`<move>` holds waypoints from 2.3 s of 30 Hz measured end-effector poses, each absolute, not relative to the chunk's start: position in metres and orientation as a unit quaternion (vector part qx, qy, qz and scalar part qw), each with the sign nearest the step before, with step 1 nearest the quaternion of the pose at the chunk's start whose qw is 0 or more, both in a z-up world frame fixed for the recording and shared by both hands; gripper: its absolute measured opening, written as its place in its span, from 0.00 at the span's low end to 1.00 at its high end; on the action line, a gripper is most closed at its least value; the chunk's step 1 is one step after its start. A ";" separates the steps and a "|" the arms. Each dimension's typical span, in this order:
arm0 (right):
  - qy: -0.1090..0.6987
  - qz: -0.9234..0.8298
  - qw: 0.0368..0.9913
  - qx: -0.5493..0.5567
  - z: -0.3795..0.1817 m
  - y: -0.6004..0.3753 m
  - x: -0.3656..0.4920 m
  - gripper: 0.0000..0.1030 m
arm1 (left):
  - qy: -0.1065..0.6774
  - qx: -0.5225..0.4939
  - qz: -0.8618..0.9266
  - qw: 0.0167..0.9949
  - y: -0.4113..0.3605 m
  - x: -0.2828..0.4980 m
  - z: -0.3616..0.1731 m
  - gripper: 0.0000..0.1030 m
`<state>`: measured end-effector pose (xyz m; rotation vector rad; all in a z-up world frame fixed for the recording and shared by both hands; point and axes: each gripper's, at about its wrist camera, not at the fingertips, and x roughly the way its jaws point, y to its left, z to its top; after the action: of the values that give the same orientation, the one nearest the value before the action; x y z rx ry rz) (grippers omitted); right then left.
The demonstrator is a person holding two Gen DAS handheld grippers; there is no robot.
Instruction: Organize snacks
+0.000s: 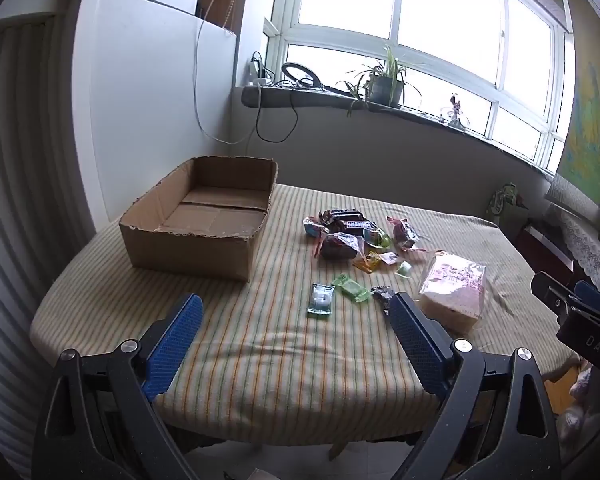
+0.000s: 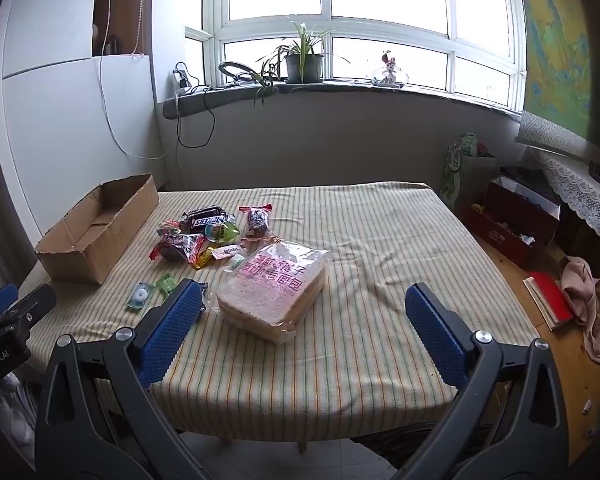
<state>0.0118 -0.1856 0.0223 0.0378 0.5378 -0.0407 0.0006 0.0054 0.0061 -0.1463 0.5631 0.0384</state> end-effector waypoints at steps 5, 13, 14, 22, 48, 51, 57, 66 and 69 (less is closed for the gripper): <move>0.264 -0.022 0.964 0.016 0.023 -0.185 0.012 1.00 | 0.277 -0.071 0.021 0.958 0.003 0.001 0.005 0.92; 0.264 -0.022 0.964 0.016 0.023 -0.184 0.013 1.00 | 0.279 -0.070 0.021 0.958 0.001 0.001 0.003 0.92; 0.265 -0.021 0.964 0.016 0.022 -0.184 0.013 1.00 | 0.279 -0.070 0.021 0.958 0.001 0.001 0.003 0.92; 0.268 -0.019 0.963 0.015 0.021 -0.183 0.013 1.00 | 0.280 -0.070 0.019 0.957 0.001 0.001 0.003 0.92; 0.274 -0.016 0.961 0.017 0.018 -0.182 0.012 1.00 | 0.279 -0.062 0.022 0.958 -0.002 0.002 0.003 0.92; 0.275 -0.016 0.961 0.017 0.017 -0.181 0.013 1.00 | 0.280 -0.061 0.022 0.958 -0.002 0.002 0.003 0.92; 0.275 -0.015 0.961 0.017 0.017 -0.182 0.013 1.00 | 0.279 -0.062 0.022 0.958 -0.003 0.002 0.004 0.92; 0.277 -0.013 0.961 0.017 0.016 -0.179 0.014 1.00 | 0.280 -0.061 0.022 0.958 -0.003 0.002 0.004 0.92; 0.282 -0.011 0.959 0.017 0.012 -0.178 0.017 1.00 | 0.280 -0.061 0.022 0.958 -0.003 0.002 0.004 0.92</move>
<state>0.0167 -0.1783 0.0123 0.0350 0.5716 -0.0226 0.0022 -0.0027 0.0037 -0.1236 0.5682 0.0440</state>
